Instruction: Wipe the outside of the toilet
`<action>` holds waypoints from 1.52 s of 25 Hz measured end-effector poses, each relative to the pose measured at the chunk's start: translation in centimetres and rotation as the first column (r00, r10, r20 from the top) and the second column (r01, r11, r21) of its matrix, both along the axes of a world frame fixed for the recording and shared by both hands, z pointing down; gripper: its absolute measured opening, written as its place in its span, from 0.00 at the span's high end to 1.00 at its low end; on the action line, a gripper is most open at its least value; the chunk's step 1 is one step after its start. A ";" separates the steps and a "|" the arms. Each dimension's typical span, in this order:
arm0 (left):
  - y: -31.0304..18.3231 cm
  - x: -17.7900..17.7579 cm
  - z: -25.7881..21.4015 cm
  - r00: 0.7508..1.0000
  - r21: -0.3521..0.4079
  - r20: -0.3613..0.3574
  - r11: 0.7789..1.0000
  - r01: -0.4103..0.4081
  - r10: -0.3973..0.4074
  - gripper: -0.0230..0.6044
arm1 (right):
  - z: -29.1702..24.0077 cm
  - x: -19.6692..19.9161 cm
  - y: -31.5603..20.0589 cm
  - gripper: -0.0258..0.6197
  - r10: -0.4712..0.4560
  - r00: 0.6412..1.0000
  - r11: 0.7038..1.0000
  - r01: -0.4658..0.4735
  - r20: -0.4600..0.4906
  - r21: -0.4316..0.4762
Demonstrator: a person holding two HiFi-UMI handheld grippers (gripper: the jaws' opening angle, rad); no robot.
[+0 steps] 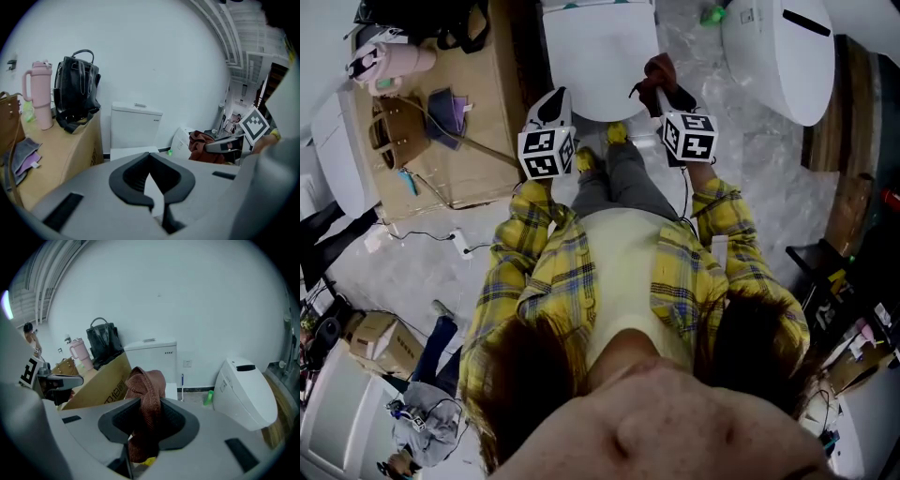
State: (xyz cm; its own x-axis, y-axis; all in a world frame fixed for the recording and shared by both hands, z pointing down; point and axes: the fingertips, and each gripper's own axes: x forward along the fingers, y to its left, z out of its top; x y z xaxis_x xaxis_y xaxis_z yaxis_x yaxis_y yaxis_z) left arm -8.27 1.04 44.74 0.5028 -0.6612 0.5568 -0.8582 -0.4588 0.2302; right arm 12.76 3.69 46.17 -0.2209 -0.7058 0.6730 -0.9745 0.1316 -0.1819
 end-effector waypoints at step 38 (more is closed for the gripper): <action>1.9 -3.9 -7.0 0.992 0.097 -0.094 0.991 0.095 -0.086 0.96 | -7.9 -4.0 4.3 0.77 0.041 0.998 0.991 -0.047 0.054 0.126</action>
State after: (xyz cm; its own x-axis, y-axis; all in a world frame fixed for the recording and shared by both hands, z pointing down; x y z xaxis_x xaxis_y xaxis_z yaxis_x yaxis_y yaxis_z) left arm -12.14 2.98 37.74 0.4833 -0.7570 0.4398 -0.8752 -0.4053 0.2642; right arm 8.71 8.02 38.29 -0.2199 -0.7947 0.5658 -0.9696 0.1140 -0.2167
